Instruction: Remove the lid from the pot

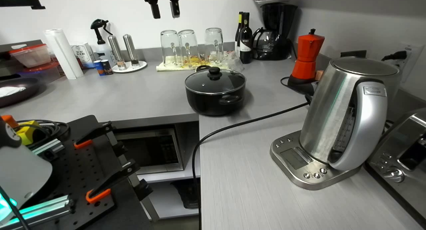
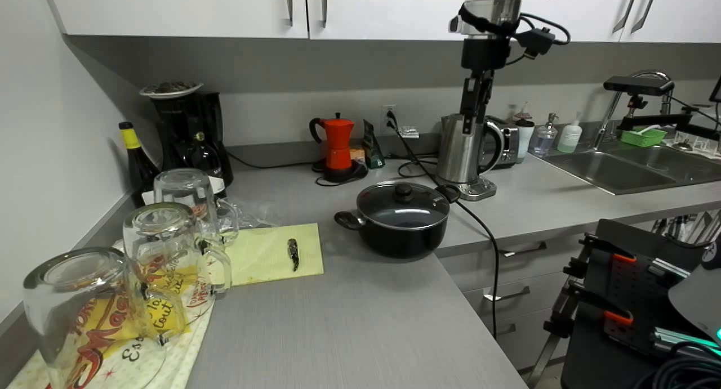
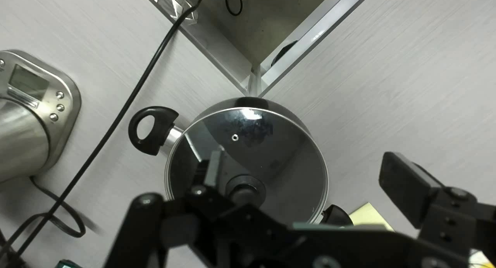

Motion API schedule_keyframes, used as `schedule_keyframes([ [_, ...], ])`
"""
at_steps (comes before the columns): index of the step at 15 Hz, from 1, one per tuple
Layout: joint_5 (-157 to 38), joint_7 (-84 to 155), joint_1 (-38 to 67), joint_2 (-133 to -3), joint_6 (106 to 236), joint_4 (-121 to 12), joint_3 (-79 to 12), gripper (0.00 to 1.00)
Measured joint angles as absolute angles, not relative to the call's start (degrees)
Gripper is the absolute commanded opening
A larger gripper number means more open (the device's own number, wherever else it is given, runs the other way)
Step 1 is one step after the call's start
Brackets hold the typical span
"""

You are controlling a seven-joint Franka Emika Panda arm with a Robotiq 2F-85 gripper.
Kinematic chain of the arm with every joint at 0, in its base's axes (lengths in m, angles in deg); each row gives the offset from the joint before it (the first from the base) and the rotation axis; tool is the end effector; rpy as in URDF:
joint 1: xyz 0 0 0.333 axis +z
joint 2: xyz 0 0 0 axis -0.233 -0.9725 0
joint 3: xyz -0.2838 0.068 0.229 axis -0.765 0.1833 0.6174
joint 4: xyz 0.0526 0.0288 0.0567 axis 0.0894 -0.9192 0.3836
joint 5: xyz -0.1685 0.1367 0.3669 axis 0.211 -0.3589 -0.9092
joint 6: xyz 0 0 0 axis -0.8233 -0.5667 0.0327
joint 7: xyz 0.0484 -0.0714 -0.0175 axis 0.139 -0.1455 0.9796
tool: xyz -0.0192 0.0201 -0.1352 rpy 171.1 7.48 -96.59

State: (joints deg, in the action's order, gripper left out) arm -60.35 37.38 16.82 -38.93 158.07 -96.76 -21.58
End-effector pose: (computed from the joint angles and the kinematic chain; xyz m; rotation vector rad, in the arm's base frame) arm 0.4767 0.0905 0.4246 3.0698 0.2414 0.0164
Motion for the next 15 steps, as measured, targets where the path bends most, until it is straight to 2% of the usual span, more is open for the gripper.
schedule_keyframes([
  [5,-60.3,42.9,16.6,-48.9,162.7,-92.0,-23.6,1.0],
  [15,-60.2,48.1,16.9,-65.2,163.1,-79.7,-23.7,1.0],
])
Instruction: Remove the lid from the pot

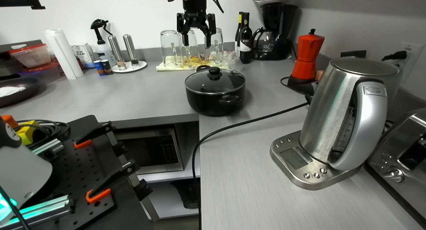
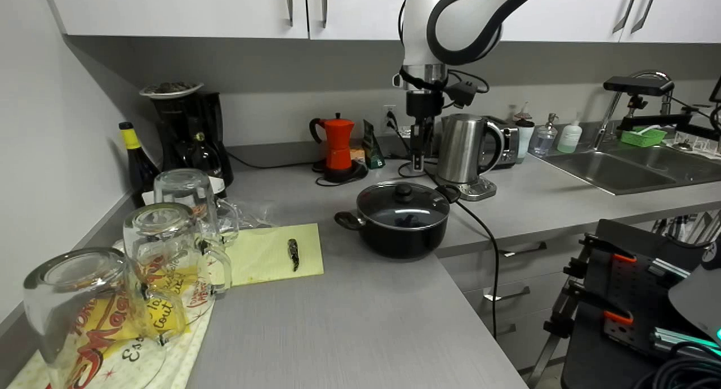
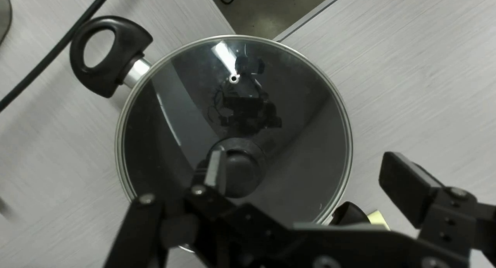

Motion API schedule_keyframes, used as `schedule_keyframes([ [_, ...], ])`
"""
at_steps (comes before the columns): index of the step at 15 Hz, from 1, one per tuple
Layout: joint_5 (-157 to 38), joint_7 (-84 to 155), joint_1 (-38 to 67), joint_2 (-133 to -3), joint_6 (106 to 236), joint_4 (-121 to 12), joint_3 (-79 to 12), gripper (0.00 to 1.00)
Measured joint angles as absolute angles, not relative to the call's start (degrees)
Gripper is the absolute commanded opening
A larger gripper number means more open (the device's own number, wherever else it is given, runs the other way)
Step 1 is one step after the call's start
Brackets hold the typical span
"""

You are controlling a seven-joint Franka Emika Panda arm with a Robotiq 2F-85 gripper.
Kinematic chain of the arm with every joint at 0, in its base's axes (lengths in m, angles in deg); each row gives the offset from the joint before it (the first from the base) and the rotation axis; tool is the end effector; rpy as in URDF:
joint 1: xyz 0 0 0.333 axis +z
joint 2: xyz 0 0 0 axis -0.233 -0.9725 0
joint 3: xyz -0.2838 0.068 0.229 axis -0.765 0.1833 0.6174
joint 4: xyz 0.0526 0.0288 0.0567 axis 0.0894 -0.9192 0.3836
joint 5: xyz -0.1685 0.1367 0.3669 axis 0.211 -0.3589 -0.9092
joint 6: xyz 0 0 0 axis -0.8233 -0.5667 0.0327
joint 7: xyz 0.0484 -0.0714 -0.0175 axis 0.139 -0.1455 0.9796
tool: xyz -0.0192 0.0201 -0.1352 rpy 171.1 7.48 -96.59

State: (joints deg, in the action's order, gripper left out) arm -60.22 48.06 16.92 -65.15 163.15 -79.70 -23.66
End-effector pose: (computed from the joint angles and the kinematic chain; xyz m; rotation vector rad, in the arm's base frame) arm 0.6073 0.0921 0.3206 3.0901 0.4917 -0.1008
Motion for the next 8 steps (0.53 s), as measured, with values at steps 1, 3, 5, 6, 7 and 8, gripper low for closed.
schedule_keyframes([
  [1,-60.2,48.5,16.9,-66.5,163.1,-78.6,-23.7,1.0],
  [3,-60.2,49.2,16.8,-69.1,163.0,-76.5,-23.7,1.0],
  [5,-60.2,49.8,16.7,-71.4,162.9,-74.6,-23.7,1.0],
  [6,-60.2,50.2,16.6,-72.5,162.9,-73.6,-23.8,1.0],
  [7,-60.2,50.6,16.5,-73.6,162.9,-72.7,-23.8,1.0],
  [8,-60.2,50.9,16.4,-74.6,162.8,-71.9,-23.9,1.0],
])
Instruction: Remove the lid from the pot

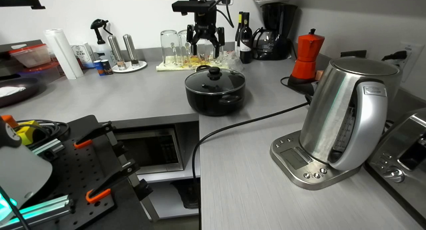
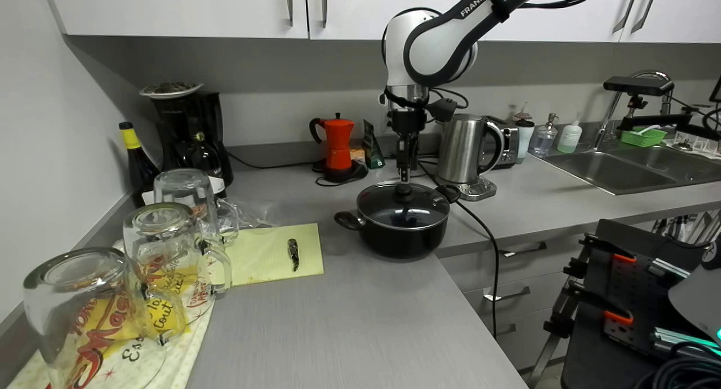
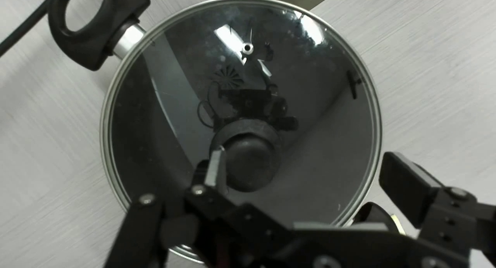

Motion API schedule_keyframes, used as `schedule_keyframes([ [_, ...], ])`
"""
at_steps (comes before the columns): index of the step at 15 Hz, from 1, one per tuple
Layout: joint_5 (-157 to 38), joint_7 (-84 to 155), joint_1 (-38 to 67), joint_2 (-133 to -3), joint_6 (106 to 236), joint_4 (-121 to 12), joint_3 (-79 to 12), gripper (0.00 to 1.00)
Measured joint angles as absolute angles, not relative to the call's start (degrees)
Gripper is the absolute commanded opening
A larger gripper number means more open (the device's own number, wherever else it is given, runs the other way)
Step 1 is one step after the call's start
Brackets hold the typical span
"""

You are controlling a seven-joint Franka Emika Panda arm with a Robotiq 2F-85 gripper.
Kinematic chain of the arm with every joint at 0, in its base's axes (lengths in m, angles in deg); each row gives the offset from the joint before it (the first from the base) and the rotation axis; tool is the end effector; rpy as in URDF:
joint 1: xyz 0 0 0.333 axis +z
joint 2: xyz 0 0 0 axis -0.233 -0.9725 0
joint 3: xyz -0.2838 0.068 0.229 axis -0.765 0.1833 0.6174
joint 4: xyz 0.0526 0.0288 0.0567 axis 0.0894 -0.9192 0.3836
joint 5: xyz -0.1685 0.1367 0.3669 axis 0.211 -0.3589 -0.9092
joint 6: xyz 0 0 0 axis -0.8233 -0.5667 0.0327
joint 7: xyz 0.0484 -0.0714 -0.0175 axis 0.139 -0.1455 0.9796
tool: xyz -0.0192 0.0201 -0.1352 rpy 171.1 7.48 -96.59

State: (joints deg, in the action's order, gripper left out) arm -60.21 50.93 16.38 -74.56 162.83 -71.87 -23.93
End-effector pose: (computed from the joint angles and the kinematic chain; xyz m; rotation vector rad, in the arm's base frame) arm 0.6513 0.0882 0.2766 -3.0851 -0.5432 0.1519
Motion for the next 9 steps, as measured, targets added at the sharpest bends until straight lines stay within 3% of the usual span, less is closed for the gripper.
schedule_keyframes([
  [9,-60.2,53.7,14.9,-80.7,162.7,-67.3,-24.5,1.0],
])
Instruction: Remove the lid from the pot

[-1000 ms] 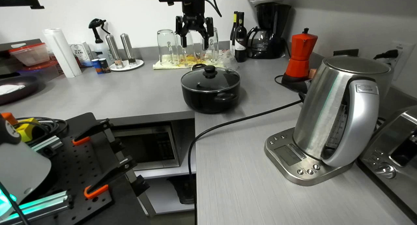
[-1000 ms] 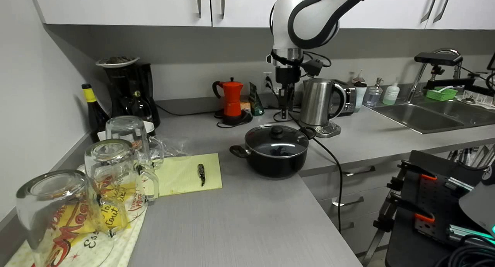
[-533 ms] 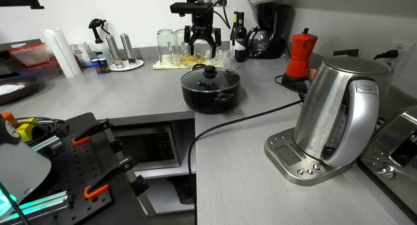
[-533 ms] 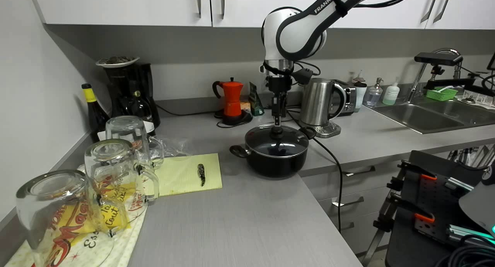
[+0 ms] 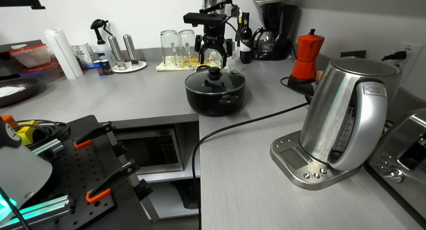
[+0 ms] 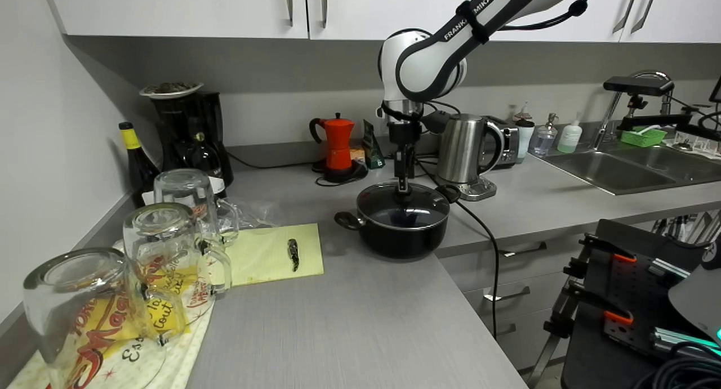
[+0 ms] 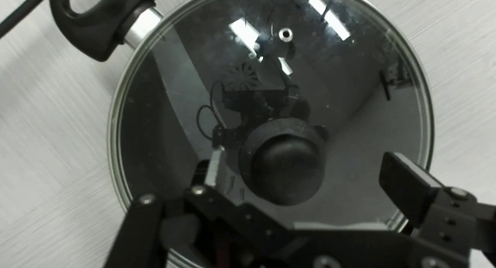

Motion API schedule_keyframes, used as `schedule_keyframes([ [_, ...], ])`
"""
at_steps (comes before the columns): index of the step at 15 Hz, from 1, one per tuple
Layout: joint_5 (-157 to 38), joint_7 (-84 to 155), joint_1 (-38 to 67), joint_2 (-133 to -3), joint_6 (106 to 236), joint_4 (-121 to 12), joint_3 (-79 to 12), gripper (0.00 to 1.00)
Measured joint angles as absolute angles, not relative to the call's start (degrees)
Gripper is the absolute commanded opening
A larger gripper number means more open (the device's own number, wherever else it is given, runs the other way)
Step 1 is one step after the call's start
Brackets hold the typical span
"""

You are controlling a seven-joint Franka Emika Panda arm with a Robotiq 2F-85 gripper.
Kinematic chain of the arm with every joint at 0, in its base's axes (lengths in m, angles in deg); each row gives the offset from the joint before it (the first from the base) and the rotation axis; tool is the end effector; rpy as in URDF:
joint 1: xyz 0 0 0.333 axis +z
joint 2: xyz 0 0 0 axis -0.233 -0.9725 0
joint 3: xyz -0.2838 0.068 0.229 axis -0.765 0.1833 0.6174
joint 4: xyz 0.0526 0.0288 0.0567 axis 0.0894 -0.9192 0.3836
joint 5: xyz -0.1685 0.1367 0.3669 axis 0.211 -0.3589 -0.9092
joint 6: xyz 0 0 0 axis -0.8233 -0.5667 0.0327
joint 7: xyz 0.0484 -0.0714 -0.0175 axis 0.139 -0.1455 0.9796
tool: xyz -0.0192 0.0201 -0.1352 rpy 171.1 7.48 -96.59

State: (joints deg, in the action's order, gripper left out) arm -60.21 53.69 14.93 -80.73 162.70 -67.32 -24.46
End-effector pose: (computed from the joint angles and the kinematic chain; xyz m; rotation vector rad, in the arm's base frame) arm 0.6752 0.0674 0.2389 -3.0685 -0.5588 0.1979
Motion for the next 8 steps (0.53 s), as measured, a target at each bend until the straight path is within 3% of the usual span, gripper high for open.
schedule_keyframes([
  [7,-60.2,54.9,14.8,-82.7,162.7,-66.3,-24.5,1.0],
  [8,-60.2,55.1,14.8,-82.8,162.7,-66.2,-24.5,0.75],
])
